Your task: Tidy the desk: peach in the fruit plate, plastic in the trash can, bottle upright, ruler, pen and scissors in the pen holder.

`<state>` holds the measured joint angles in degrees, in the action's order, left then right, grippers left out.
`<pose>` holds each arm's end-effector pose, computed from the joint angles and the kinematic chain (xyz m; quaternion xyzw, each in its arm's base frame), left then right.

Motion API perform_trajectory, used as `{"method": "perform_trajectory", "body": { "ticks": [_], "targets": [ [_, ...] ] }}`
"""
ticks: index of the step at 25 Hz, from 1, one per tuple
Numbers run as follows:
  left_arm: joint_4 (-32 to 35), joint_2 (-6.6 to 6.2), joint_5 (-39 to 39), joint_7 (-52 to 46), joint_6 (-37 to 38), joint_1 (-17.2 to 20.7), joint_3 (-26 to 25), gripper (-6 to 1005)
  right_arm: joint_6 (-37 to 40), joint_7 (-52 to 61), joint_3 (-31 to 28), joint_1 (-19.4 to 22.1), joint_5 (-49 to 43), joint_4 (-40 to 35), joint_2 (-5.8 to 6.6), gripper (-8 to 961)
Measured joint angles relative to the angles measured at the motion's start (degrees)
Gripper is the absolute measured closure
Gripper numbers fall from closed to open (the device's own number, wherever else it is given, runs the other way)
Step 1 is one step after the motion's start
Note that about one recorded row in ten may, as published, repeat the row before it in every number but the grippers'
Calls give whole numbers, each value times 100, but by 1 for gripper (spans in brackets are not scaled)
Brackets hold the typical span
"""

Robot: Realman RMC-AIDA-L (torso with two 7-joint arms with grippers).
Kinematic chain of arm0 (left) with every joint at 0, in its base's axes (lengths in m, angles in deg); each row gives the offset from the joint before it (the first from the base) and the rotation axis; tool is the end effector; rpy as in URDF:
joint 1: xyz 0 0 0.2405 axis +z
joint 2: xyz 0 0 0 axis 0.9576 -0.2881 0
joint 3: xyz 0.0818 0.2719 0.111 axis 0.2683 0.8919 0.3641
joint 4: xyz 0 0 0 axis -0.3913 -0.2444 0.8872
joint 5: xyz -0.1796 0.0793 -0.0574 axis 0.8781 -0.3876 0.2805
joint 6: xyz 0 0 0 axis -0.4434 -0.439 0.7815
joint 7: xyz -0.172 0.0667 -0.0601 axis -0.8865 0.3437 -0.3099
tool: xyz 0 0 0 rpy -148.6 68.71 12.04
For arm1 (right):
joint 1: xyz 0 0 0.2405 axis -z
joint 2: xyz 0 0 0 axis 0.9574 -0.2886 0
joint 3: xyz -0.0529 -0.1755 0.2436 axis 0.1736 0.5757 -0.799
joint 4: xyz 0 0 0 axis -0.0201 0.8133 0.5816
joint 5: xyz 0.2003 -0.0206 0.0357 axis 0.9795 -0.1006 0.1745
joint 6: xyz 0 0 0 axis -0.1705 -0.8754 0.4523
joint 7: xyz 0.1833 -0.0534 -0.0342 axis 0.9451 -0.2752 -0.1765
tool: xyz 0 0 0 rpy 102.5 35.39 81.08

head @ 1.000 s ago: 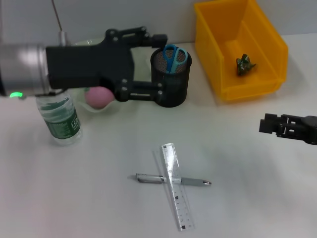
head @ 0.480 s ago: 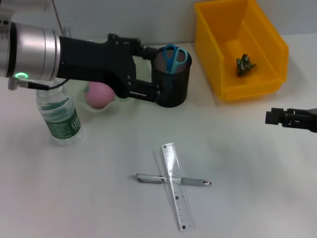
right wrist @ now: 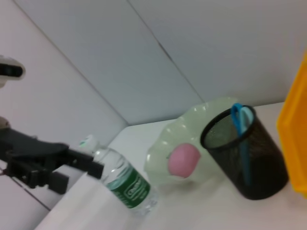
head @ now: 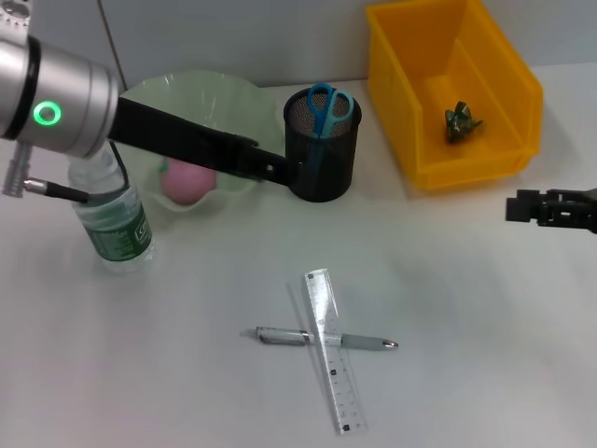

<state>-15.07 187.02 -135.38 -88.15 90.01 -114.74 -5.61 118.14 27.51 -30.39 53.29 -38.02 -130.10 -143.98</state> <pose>-0.1301 0.3969 -0.0532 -0.9092 -0.4085 -0.0638 0.0482 0.3353 0.3353 0.0396 -0.8492 0.4347 0.2741 0.1218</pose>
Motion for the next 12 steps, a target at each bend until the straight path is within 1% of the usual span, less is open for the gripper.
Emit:
{"method": "perform_trajectory", "body": {
  "ticks": [1, 2, 3, 8, 10, 12],
  "targets": [
    [-150, 4, -15, -236, 34, -82, -9, 227, 0, 9, -86, -11, -79, -4, 13, 226],
    [-444, 15, -63, -604, 45, -226, 5, 227, 1, 17, -181, -22, -164, -5, 25, 226],
    [-444, 15, -63, -604, 45, -226, 5, 228, 3, 21, -258, -28, -232, -7, 33, 226],
    [-1305, 24, -337, -964, 14, -669, -59, 229, 48, -14, -469, -12, -475, -90, 50, 226],
    [-1494, 26, -405, -970, 16, -821, -84, 230, 63, -45, -489, 8, -557, -144, 50, 226],
    [-1406, 15, -425, -869, 18, -879, -67, 231, 116, -51, -513, 12, -663, -160, 50, 227]
  ]
}}
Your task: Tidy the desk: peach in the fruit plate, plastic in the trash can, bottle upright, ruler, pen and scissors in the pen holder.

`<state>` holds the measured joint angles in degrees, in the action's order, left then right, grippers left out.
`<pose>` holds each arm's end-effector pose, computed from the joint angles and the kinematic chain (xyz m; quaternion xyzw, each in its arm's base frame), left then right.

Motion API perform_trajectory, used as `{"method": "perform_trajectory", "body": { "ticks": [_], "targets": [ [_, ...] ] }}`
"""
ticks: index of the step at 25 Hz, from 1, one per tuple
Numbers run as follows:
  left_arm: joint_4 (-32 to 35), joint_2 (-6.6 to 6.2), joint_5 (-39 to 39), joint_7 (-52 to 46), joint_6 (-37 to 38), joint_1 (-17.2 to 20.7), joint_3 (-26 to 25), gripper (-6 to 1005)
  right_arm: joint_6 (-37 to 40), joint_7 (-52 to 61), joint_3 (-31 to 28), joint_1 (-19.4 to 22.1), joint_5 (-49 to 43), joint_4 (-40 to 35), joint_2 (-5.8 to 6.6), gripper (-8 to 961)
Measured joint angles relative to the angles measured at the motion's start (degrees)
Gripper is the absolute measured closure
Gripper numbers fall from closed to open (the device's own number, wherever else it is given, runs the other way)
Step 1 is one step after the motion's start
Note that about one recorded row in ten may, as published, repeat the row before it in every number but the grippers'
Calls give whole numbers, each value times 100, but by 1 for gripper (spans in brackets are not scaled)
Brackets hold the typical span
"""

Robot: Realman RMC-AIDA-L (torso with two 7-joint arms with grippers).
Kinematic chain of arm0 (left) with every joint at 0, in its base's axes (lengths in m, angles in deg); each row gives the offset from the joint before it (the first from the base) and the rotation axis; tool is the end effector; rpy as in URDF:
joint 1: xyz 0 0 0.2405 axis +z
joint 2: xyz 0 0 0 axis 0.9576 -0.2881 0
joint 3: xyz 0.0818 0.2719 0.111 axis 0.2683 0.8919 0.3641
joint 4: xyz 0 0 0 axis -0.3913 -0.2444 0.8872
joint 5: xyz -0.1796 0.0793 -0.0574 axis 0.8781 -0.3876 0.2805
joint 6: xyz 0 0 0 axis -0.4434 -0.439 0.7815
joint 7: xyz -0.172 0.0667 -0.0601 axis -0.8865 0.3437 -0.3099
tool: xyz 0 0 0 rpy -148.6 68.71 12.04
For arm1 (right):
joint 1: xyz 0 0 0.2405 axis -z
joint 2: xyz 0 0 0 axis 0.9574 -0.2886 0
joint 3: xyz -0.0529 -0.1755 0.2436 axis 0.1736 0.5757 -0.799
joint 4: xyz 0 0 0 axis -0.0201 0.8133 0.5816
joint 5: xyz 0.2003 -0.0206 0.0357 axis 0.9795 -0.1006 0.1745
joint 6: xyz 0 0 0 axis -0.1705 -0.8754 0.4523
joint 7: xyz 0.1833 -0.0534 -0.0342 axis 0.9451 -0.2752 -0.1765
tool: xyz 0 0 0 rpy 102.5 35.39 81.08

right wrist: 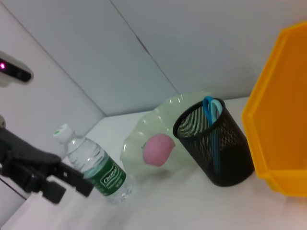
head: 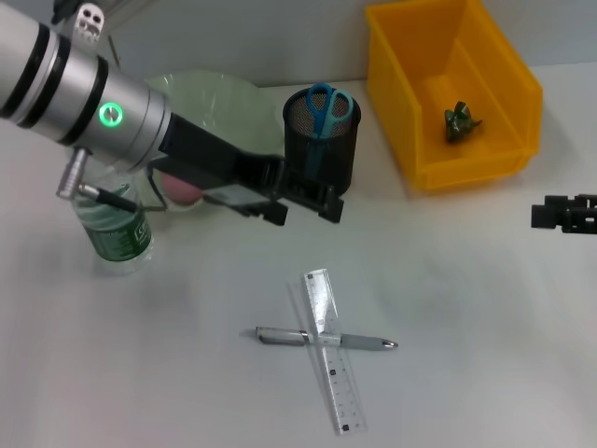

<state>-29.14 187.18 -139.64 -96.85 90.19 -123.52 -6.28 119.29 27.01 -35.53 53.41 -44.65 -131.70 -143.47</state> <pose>-0.1249 0.4082 -0.0838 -0.8636 -0.5041 -0.0051 0.0076 0.3519 0.3315 0.0520 -0.8532 0.4382 0.2430 0.1451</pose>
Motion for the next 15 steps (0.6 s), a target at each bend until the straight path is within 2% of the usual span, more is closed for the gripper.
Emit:
{"method": "perform_trajectory", "body": {
  "ticks": [3, 5, 6, 10, 12, 15],
  "targets": [
    [219, -15, -3, 293, 12, -10, -57, 232, 107, 3, -10, 1, -27, -5, 0, 227],
    [544, -41, -12, 1195, 54, -45, -210, 232, 229, 45, -13, 7, -40, -14, 0, 227],
    [544, -41, -12, 1195, 54, -45, -210, 233, 266, 77, -19, 13, -64, -17, 0, 227],
    [805, -46, -194, 3118, 99, -222, -304, 234, 254, 364, -101, 19, -359, 9, 0, 227],
    [873, -14, -269, 4489, 150, -298, -186, 235, 246, 435, -101, 12, -388, 19, 0, 227],
    [904, 23, -200, 5925, 94, -317, 76, 236, 238, 644, -101, -4, -418, 29, 0, 227]
  ]
}}
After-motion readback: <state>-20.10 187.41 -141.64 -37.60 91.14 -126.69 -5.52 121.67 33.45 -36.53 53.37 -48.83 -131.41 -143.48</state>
